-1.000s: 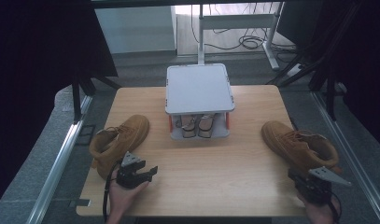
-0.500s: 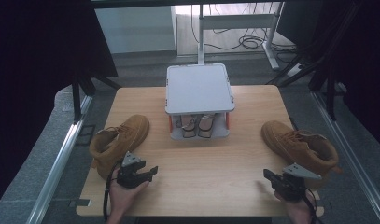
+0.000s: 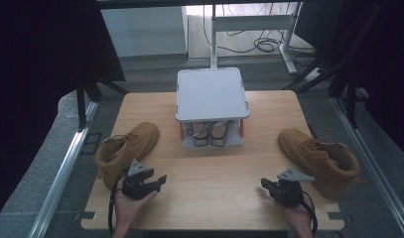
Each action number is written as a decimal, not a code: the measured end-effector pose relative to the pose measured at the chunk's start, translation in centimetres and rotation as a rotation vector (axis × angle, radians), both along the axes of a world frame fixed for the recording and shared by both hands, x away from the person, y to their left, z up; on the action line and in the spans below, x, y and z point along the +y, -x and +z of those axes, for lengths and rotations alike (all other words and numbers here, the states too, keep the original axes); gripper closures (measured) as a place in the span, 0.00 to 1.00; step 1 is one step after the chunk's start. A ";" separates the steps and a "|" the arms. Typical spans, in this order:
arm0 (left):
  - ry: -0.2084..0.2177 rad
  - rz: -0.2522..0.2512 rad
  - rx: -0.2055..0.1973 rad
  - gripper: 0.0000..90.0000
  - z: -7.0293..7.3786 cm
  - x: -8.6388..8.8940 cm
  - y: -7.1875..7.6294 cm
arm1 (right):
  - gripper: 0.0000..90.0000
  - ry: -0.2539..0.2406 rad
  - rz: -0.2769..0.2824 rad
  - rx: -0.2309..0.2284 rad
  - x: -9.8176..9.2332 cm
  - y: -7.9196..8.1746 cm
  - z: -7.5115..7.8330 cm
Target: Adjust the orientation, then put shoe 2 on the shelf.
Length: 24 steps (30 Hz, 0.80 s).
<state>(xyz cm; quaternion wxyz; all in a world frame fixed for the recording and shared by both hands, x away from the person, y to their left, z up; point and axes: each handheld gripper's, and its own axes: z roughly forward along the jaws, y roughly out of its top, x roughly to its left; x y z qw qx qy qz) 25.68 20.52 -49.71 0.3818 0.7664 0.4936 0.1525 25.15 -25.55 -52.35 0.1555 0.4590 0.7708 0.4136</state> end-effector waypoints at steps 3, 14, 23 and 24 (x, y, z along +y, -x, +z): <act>-0.001 0.009 -0.016 0.47 0.9 0.2 0.2 | 0.96 -0.007 0.003 0.003 0.0 0.0 0.0; -0.009 0.005 -0.084 0.47 6.0 1.2 0.5 | 0.85 0.001 0.021 0.004 0.1 0.2 0.0; -0.002 0.054 -0.128 0.47 9.7 4.7 -0.6 | 0.77 0.023 0.019 0.025 0.6 0.3 -0.6; -0.004 0.065 -0.128 0.47 10.0 5.3 -0.8 | 0.76 0.025 0.016 0.028 0.7 0.3 -0.6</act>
